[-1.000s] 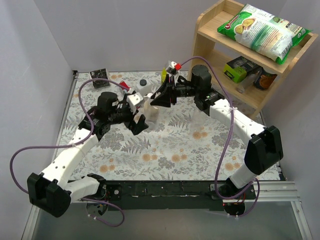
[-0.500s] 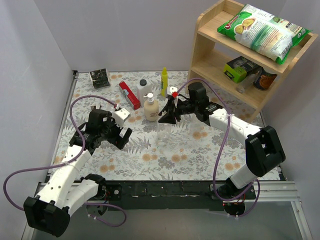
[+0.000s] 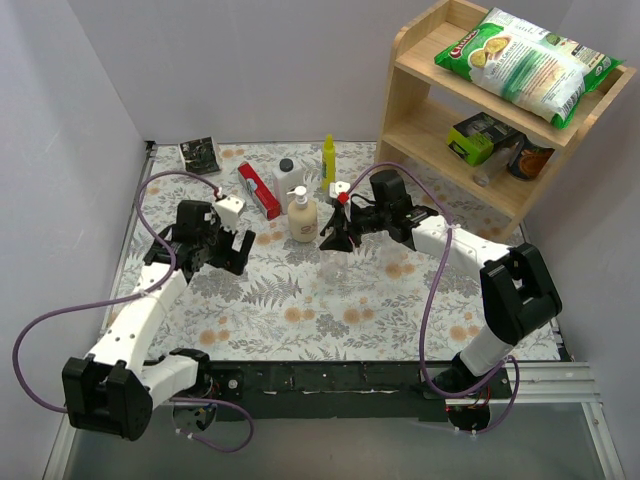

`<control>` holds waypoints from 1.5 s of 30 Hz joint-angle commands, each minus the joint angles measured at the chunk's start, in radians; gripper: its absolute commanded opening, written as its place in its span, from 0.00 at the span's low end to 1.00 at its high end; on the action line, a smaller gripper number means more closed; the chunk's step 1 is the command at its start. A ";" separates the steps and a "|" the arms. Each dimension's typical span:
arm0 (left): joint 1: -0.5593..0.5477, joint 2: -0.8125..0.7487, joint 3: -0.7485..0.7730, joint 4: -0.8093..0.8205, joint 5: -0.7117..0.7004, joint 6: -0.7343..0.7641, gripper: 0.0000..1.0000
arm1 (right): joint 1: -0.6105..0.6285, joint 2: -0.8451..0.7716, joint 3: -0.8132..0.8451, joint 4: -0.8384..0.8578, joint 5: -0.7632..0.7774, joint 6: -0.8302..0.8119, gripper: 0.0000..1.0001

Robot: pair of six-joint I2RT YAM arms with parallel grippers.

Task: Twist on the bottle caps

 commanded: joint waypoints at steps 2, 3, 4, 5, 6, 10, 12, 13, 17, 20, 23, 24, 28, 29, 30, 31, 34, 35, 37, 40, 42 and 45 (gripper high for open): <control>0.066 0.173 0.153 0.037 -0.076 -0.065 0.98 | -0.002 -0.008 0.011 0.014 -0.002 -0.040 0.18; 0.087 0.210 0.182 0.028 -0.082 -0.074 0.98 | -0.002 -0.010 0.011 0.015 -0.002 -0.038 0.20; 0.097 0.258 0.217 0.011 -0.088 -0.097 0.98 | -0.002 -0.008 0.011 0.014 0.000 -0.038 0.22; 0.104 0.293 0.248 0.005 -0.086 -0.108 0.98 | -0.002 -0.010 0.010 0.014 0.000 -0.038 0.26; 0.118 0.350 0.298 0.004 -0.085 -0.116 0.98 | -0.002 -0.010 0.010 0.015 0.000 -0.037 0.28; 0.120 0.453 0.380 -0.015 -0.076 -0.131 0.98 | -0.002 -0.016 0.010 0.015 -0.006 -0.034 0.36; 0.120 0.518 0.402 -0.042 -0.090 -0.134 0.98 | -0.002 -0.017 0.011 0.018 -0.003 -0.032 0.40; 0.120 0.536 0.399 -0.061 -0.095 -0.137 0.98 | -0.002 -0.019 0.011 0.021 0.001 -0.028 0.41; 0.120 0.571 0.360 -0.041 -0.104 -0.125 0.98 | -0.002 -0.025 0.010 0.035 0.014 -0.012 0.46; 0.120 0.603 0.360 -0.026 -0.159 -0.130 0.98 | -0.002 -0.027 0.010 0.041 0.018 -0.005 0.49; 0.120 0.635 0.379 -0.012 -0.173 -0.130 0.98 | -0.002 -0.027 0.016 0.041 0.021 -0.003 0.52; 0.120 0.645 0.385 -0.010 -0.176 -0.130 0.98 | -0.002 -0.023 0.016 0.041 0.021 -0.003 0.52; 0.121 0.697 0.405 -0.006 -0.179 -0.133 0.98 | -0.002 -0.017 0.027 0.041 0.027 0.001 0.62; 0.120 0.712 0.408 -0.006 -0.176 -0.133 0.98 | -0.002 -0.016 0.031 0.041 0.029 0.003 0.63; 0.121 0.718 0.409 -0.004 -0.174 -0.133 0.98 | -0.002 -0.017 0.034 0.043 0.029 0.003 0.64; 0.120 0.724 0.409 -0.001 -0.173 -0.133 0.98 | -0.002 -0.016 0.037 0.043 0.034 0.004 0.65; 0.120 0.749 0.408 0.005 -0.162 -0.130 0.96 | -0.003 -0.019 0.050 0.043 0.035 0.012 0.66; 0.120 0.757 0.406 0.005 -0.158 -0.128 0.95 | -0.002 -0.019 0.051 0.044 0.038 0.014 0.66; 0.121 0.770 0.406 0.007 -0.144 -0.128 0.89 | -0.002 -0.026 0.065 0.035 0.047 0.026 0.67; 0.123 0.769 0.412 0.002 -0.087 -0.122 0.75 | -0.002 -0.043 0.108 0.003 0.057 0.044 0.73; 0.128 0.758 0.414 -0.009 -0.043 -0.108 0.69 | 0.000 -0.066 0.152 -0.017 0.057 0.060 0.77; 0.134 0.712 0.379 -0.012 -0.009 -0.070 0.59 | -0.002 -0.085 0.275 -0.057 0.034 0.136 0.82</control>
